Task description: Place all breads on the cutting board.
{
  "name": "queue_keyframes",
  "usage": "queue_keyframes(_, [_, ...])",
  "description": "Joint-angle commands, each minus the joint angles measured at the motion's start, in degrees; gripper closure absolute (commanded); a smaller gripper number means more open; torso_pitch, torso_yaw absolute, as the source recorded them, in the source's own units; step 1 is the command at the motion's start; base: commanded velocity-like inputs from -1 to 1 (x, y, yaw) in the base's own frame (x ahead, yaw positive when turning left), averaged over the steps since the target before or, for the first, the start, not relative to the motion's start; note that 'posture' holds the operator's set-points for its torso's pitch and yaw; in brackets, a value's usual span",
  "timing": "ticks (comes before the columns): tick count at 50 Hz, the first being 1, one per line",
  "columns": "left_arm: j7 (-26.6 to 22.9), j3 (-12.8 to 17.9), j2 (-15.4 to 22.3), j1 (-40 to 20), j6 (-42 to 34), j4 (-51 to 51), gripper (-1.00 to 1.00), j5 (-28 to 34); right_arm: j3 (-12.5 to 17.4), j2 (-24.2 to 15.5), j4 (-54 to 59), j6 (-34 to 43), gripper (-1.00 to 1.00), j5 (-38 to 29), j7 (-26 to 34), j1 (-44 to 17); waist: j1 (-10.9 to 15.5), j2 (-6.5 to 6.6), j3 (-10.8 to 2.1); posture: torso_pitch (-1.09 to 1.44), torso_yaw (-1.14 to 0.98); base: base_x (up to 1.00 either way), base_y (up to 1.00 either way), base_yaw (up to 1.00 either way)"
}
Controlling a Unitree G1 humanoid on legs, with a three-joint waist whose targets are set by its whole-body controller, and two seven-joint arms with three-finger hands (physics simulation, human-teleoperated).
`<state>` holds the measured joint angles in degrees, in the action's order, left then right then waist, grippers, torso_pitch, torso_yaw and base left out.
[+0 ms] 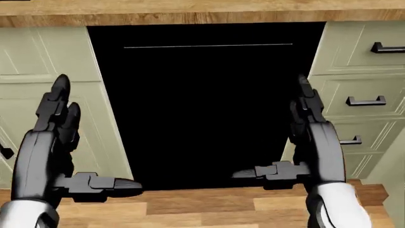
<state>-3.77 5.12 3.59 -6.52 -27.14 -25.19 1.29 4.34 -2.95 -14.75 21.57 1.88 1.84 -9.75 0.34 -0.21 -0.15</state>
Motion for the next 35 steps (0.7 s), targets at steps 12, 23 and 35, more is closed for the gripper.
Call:
queue_keyframes(12, [-0.9, 1.0, 1.8, -4.3, -3.0, -2.6, -1.0, 1.2, -0.1, -0.5, -4.3, 3.7, -1.0, 1.1, 0.1, -2.6, 1.6, 2.86, 1.87, 0.0, 0.0, 0.12, -1.0, 0.0])
queue_keyframes(23, [-1.4, 1.2, 1.8, -4.5, -2.9, -2.9, -1.0, 1.6, -0.2, -0.4, -4.3, 4.4, -1.0, 1.7, -0.3, -3.5, 0.4, -3.38, 1.64, 0.0, 0.0, 0.21, -1.0, 0.0])
queue_keyframes(35, [-2.1, 2.0, 2.3, -4.8, -4.8, -4.6, -1.0, 1.4, -1.0, -0.2, -4.9, 5.0, -1.0, 1.3, -0.6, -3.9, 1.8, 0.46, 2.4, 0.0, 0.0, 0.12, -0.54, 0.0])
